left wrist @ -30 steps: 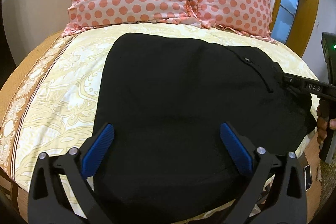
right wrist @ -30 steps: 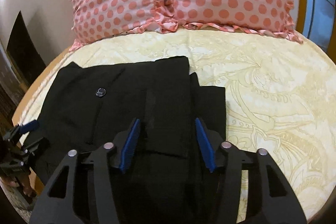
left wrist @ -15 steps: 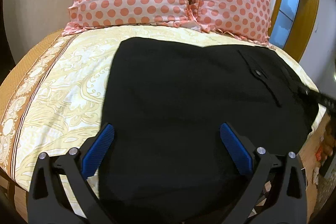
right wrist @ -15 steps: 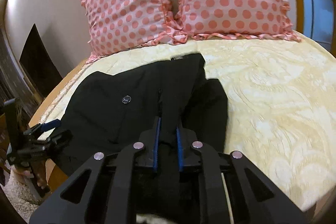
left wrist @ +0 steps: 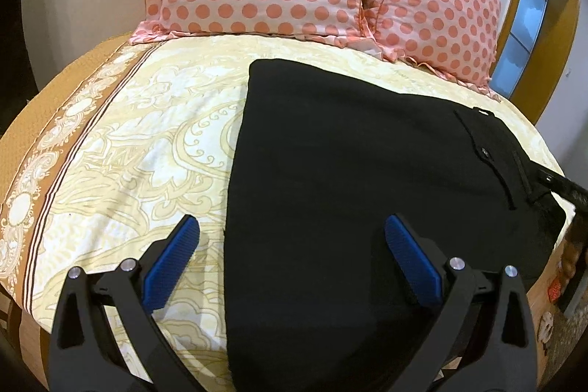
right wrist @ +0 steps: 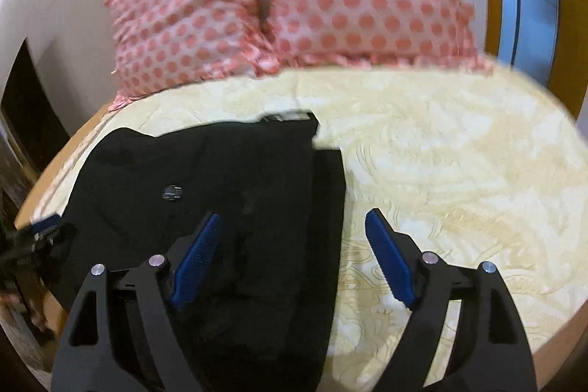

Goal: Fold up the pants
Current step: 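Lower the right gripper onto the trouser waistband edge and close it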

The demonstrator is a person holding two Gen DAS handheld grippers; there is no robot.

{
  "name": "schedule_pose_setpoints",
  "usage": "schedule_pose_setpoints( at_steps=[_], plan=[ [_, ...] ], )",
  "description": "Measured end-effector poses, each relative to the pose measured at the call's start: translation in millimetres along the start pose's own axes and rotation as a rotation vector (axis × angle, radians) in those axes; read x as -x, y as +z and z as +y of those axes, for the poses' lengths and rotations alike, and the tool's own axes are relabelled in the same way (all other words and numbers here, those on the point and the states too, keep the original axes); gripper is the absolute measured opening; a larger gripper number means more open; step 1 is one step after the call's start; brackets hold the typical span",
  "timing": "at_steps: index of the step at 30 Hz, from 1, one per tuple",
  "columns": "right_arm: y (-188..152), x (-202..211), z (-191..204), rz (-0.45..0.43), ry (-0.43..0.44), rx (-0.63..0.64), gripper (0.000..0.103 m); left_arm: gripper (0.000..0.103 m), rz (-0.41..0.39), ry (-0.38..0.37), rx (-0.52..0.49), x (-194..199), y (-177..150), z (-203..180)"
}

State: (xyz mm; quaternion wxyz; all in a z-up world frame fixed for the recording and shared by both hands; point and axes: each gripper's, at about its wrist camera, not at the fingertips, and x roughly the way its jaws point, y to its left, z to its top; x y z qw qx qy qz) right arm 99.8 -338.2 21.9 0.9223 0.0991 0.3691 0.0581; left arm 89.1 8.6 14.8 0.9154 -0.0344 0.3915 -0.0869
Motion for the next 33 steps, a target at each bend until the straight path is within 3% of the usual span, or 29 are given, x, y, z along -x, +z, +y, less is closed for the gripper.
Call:
schedule_pose_setpoints(
  at_steps=[2,4,6,14,15,16,18,27,29,33],
  plan=[
    [2.3,-14.8,-11.5,0.051,0.034,-0.054,0.079,0.101,0.005,0.001,-0.006,-0.6,-0.8,-0.6],
    [0.3,-20.4,-15.0,0.07,0.073,-0.072,0.065,0.101,0.004,0.001,-0.01,-0.1,-1.6,-0.3],
    [-1.4,-21.4,-12.7,0.073,0.114,-0.066,0.057,0.101,0.004,0.002,-0.008,0.3,-1.3,0.4],
    [0.0,-26.2,-19.4,0.082,0.173,-0.103,0.057,0.101,0.023,-0.021,0.016,-2.8,1.1,6.8],
    [-0.6,-26.1,-16.6,0.08,0.177,-0.085,0.037,0.101,0.027,-0.028,0.019,-3.0,2.3,8.0],
    [-1.4,-24.8,-11.7,0.074,0.208,-0.06,0.027,0.101,0.032,-0.043,0.027,-3.1,4.5,10.4],
    [-0.7,-18.7,-2.6,0.048,0.203,-0.008,0.02,0.101,0.035,-0.072,0.047,-2.7,11.1,16.7],
    [-3.3,-8.2,9.8,0.001,0.188,0.076,0.016,0.096,0.08,-0.256,0.17,-10.1,49.6,46.9],
    [-3.4,-10.2,8.9,0.004,0.188,0.075,0.016,0.095,0.132,-0.276,0.189,-25.9,58.1,53.2],
    [-3.3,-11.6,7.1,0.011,0.193,0.071,0.016,0.084,0.234,-0.288,0.185,-58.6,66.7,54.0]
  ],
)
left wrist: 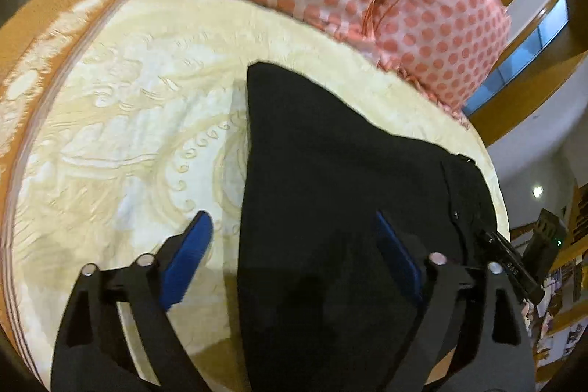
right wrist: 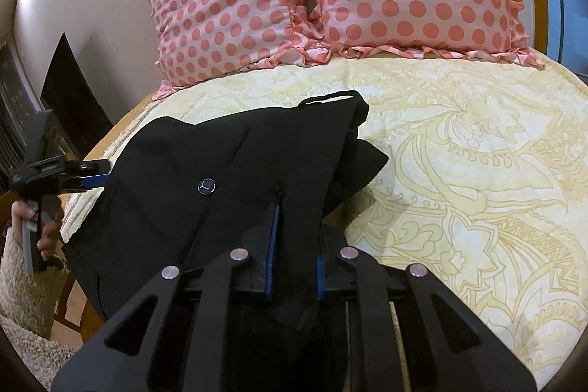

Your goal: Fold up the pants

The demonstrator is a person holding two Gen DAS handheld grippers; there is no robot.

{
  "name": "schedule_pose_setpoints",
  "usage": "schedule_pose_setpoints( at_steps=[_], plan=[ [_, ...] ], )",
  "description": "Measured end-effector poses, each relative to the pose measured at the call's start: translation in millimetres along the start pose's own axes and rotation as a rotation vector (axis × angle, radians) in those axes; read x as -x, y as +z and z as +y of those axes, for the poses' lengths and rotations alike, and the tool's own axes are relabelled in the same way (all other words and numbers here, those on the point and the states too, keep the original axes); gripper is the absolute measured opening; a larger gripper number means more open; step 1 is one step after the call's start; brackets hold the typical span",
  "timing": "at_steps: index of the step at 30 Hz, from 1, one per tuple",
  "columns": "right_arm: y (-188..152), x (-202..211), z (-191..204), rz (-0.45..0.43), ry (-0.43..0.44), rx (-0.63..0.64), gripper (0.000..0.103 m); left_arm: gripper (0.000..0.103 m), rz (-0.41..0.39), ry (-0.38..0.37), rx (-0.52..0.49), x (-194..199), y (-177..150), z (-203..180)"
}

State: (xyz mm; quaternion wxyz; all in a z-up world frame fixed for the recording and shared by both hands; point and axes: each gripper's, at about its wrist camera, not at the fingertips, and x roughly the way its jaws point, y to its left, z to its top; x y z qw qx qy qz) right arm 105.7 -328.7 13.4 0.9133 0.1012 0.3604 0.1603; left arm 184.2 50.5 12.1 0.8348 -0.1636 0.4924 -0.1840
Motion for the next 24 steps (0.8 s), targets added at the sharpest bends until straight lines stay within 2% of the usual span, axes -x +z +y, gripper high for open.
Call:
schedule_pose_setpoints(
  at_steps=[6,10,13,15,16,18,21,24],
  plan=[
    [1.6,-3.4,-2.6,0.017,-0.003,-0.011,0.018,0.074,0.027,0.021,-0.049,-18.0,15.5,-7.1],
    [4.3,-9.1,-10.6,0.047,0.007,-0.06,0.027,0.069,0.037,0.019,-0.058,-26.0,23.8,-10.5],
    [6.6,-15.1,-20.0,0.071,0.034,-0.115,0.033,0.06,0.034,0.018,-0.063,-26.4,24.0,-12.9],
    [7.0,-17.2,-22.3,0.074,0.05,-0.127,0.033,0.042,0.02,0.031,-0.074,-23.8,22.3,-14.8],
    [6.9,-16.9,-21.7,0.072,0.054,-0.121,0.031,0.039,0.017,0.031,-0.077,-23.2,22.1,-14.8],
    [6.4,-16.0,-17.4,0.062,0.052,-0.095,0.025,0.022,0.008,0.033,-0.077,-21.5,21.3,-13.2],
    [6.9,-12.6,-10.2,0.046,0.029,-0.062,0.021,0.011,-0.004,0.046,-0.103,-20.1,19.1,-16.5],
    [10.2,-7.3,-7.5,0.025,0.026,-0.061,0.017,0.008,-0.034,0.06,-0.135,-13.9,17.4,-23.1]
  ],
)
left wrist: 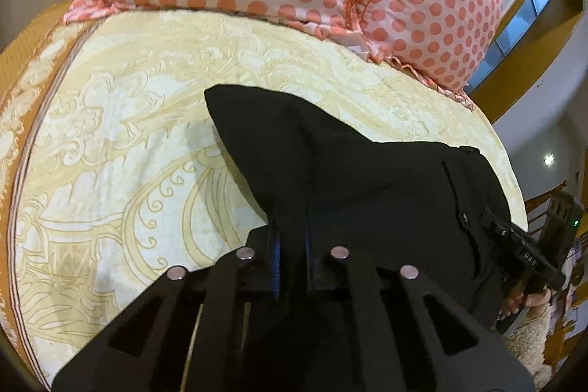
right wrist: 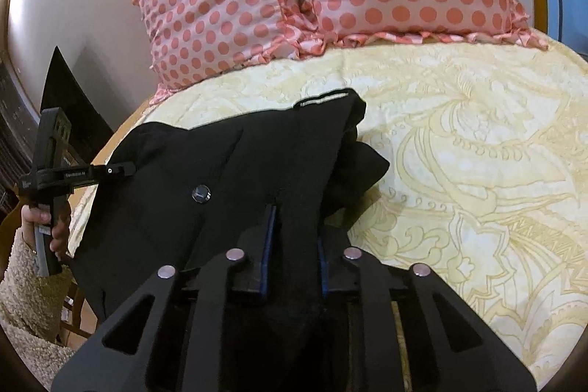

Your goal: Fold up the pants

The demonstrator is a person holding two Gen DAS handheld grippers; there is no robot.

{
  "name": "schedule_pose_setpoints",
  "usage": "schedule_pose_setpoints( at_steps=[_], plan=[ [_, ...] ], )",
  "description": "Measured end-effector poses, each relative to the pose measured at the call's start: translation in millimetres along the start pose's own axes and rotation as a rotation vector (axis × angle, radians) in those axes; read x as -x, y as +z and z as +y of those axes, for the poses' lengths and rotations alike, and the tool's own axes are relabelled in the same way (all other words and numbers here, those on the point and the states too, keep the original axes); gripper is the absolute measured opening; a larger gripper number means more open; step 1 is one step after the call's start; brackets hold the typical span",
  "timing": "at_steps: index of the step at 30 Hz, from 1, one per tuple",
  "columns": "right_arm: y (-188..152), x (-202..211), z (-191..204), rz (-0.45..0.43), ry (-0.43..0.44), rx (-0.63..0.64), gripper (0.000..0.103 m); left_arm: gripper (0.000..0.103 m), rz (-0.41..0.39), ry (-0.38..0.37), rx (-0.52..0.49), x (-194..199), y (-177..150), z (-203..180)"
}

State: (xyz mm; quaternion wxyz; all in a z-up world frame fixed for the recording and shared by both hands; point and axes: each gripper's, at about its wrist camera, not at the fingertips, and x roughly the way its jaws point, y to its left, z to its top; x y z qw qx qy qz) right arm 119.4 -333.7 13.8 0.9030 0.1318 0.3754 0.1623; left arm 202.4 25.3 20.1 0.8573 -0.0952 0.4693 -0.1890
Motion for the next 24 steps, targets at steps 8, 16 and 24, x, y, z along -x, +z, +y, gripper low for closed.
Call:
schedule_pose_setpoints(
  at_steps=[8,16,24],
  plan=[
    [34.4,7.9,20.5,-0.056,0.005,0.06,0.012,0.005,-0.073,-0.027,-0.038,21.6,23.9,-6.9],
    [99.8,-32.7,26.4,-0.125,-0.023,0.071,0.01,0.004,-0.176,0.06,-0.107,21.4,90.2,-12.0],
    [160.4,-103.3,12.4,-0.128,-0.12,0.034,0.008,0.005,-0.204,0.143,-0.122,-26.4,168.9,7.8]
  ],
)
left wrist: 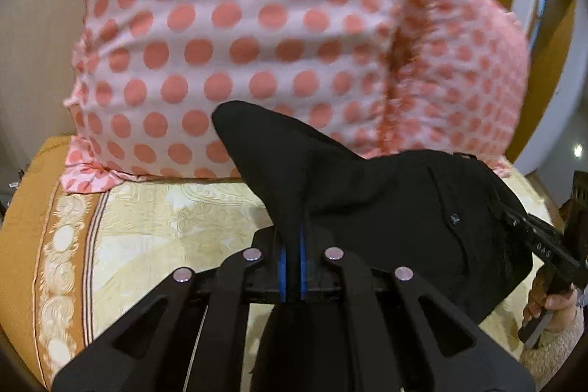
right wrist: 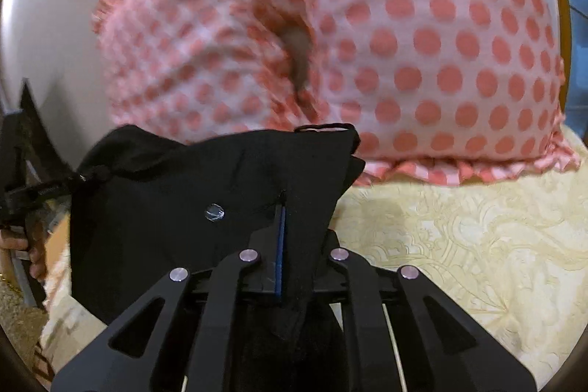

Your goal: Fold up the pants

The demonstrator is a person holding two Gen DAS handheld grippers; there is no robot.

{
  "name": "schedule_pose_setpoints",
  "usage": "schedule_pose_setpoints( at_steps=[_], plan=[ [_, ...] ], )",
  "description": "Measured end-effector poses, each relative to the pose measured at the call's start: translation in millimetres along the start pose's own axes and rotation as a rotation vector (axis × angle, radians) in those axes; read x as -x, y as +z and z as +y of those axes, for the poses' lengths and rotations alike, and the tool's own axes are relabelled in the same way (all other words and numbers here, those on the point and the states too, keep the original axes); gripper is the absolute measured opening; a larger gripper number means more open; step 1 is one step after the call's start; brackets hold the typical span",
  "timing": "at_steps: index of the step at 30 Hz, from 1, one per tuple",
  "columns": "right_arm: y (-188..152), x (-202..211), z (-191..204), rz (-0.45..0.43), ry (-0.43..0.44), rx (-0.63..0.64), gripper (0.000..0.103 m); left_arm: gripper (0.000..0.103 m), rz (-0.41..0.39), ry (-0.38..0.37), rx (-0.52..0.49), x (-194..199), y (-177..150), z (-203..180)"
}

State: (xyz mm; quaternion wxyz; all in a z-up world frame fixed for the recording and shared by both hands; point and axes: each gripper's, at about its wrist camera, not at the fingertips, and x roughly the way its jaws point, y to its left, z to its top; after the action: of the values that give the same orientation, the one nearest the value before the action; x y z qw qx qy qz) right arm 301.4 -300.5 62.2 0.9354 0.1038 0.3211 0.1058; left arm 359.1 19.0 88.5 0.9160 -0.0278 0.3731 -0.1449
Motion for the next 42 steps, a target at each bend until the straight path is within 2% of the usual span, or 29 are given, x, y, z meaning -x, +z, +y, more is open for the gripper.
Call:
schedule_pose_setpoints(
  at_steps=[3,5,6,7,9,11,12,13,15,17,18,20,24,26,27,28,31,33,34,38,42],
  plan=[
    [-10.0,-37.2,-12.6,0.128,-0.059,-0.045,0.01,0.005,0.094,0.051,-0.005,-46.3,-8.1,9.6],
    [-13.0,-41.9,-13.0,0.141,-0.073,-0.049,0.013,0.007,0.126,0.073,0.006,-64.6,-17.3,13.5],
    [-13.5,-42.9,-11.2,0.145,-0.092,-0.04,0.019,0.012,0.138,0.079,0.02,-69.8,-20.4,15.7],
    [-13.6,-43.8,-8.3,0.151,-0.118,-0.025,0.032,0.015,0.147,0.086,0.044,-74.9,-23.4,19.7],
    [-15.6,-44.2,-5.7,0.164,-0.176,-0.001,0.046,0.025,0.134,0.08,0.084,-71.0,-23.9,27.0],
    [-19.4,-36.9,-5.3,0.155,-0.224,0.018,0.057,0.027,0.097,0.108,0.096,-53.2,-23.1,30.6],
    [-21.1,-30.7,-6.3,0.144,-0.25,0.015,0.059,0.033,0.065,0.123,0.095,-40.1,-23.4,31.7],
    [-22.2,-18.3,-8.1,0.106,-0.297,0.005,0.059,0.037,0.037,0.119,0.097,-27.4,-24.4,32.4],
    [-23.8,-0.4,-9.2,0.056,-0.325,0.001,0.059,0.057,-0.008,0.069,0.111,-1.2,-30.5,30.0],
    [-26.9,17.3,1.9,0.016,-0.249,0.016,0.059,0.063,-0.024,-0.048,0.116,24.8,-43.4,14.7],
    [-30.2,23.4,12.8,0.015,-0.197,0.043,0.059,0.067,-0.019,-0.086,0.11,29.7,-48.8,7.1],
    [-35.5,25.4,31.6,0.033,-0.155,0.109,0.059,0.069,0.023,-0.148,0.065,36.2,-67.4,-17.4],
    [-51.6,11.5,65.1,0.112,-0.138,0.248,0.059,0.072,0.119,-0.111,-0.028,18.7,-88.4,-48.4],
    [-62.7,-7.7,69.9,0.213,-0.166,0.279,0.06,0.073,0.203,-0.091,-0.006,-2.8,-97.2,-48.6],
    [-67.0,-12.6,70.3,0.226,-0.17,0.28,0.063,0.073,0.228,-0.088,0.02,-12.2,-100.8,-45.2],
    [-67.5,-12.8,67.9,0.216,-0.166,0.263,0.063,0.075,0.206,-0.091,0.02,-9.6,-102.2,-44.2],
    [-65.3,-14.3,59.9,0.244,-0.139,0.203,0.066,0.08,0.212,-0.072,0.022,-11.3,-102.5,-47.6],
    [-66.3,-16.0,59.0,0.238,-0.14,0.183,0.067,0.091,0.206,-0.073,0.02,-15.0,-104.6,-52.0],
    [-67.8,-15.8,60.0,0.228,-0.151,0.182,0.068,0.092,0.204,-0.062,0.004,-18.8,-103.7,-59.7],
    [-71.3,-12.6,61.8,0.212,-0.179,0.171,0.069,0.096,0.192,0.012,-0.009,-16.3,-107.5,-69.0],
    [-73.9,-3.6,63.9,0.219,-0.185,0.165,0.074,0.097,0.166,0.064,0.005,8.8,-118.5,-61.8]
  ],
)
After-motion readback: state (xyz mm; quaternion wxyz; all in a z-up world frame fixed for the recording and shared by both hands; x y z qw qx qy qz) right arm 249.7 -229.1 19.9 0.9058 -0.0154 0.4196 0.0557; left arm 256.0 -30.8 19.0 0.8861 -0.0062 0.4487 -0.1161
